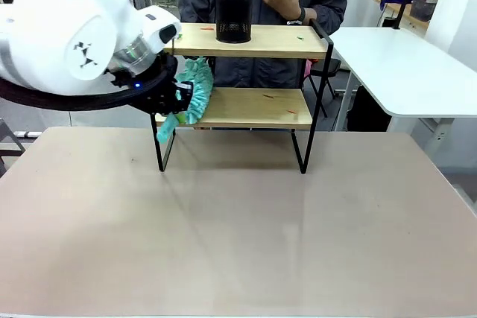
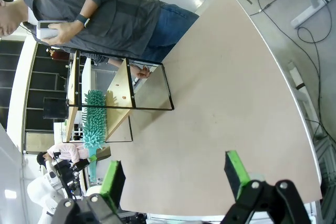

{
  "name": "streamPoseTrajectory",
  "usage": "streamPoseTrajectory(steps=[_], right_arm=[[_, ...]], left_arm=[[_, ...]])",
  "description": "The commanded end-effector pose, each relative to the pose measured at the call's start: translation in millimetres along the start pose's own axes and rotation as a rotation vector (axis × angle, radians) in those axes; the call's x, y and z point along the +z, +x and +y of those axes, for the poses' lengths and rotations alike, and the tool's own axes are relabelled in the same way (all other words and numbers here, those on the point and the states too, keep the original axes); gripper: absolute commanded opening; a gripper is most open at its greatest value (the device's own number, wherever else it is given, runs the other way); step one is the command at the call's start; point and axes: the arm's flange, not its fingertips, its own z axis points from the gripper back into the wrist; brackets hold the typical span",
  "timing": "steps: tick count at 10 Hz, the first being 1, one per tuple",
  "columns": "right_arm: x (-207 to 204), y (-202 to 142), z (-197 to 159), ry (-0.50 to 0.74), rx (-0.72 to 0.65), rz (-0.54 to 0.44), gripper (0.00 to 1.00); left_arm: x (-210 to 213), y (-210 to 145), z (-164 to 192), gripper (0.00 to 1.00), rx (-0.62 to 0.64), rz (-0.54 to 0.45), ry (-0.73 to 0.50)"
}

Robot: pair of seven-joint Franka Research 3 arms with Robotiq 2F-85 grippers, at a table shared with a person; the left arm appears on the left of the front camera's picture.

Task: Clean the shelf.
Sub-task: Clean the specific tier of the Shelf with the Duster once objects are removed.

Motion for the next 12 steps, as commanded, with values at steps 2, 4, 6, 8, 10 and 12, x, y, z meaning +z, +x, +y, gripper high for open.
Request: streamPoseTrajectory(steps=[2, 4, 6, 8, 10, 12], right_arm=[[-2, 0, 0, 0.018, 0.022, -0.008, 1.0], [-2, 0, 0, 0.018, 0.022, -0.008, 1.0], [-2, 0, 0, 0.018, 0.022, -0.008, 1.0], [-2, 0, 0, 0.018, 0.022, -0.008, 1.0], [-2, 0, 0, 0.018, 0.022, -0.008, 1.0], [-2, 0, 0, 0.018, 0.022, -0.008, 1.0]], left_arm=[[-31, 17, -47, 0.12, -0.057, -0.013, -0.015], [-42, 23, -65, 0.12, -0.113, 0.015, -0.014], [-40, 27, -74, 0.12, -0.157, 0.04, -0.046], [-37, 22, -86, 0.12, -0.256, 0.069, -0.095], [-38, 15, -98, 0.12, -0.389, 0.119, -0.111], [-35, 12, -96, 0.12, -0.512, 0.163, -0.121]])
